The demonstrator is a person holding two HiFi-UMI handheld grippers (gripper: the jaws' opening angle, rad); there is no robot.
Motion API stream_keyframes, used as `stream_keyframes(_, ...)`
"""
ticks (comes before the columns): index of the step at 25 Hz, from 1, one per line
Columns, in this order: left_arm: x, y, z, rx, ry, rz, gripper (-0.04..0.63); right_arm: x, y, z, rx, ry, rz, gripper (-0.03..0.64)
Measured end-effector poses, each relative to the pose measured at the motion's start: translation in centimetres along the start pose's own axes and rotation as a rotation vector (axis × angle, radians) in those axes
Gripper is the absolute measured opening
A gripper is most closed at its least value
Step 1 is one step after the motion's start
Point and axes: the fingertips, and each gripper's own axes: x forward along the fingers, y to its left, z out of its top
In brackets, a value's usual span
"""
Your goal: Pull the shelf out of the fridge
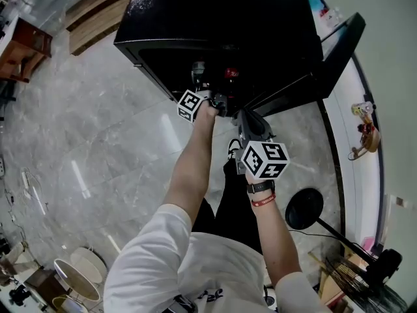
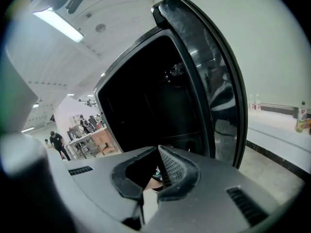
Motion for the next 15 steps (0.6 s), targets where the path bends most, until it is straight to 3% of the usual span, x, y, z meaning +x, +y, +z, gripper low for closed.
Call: stream_keyframes(15, -5.1, 0.1, -0.6, -0.011, 0.01, 0.014, 0.028, -2.5, 0.7, -0.3, 0.11, -0.073, -0.047, 0.009)
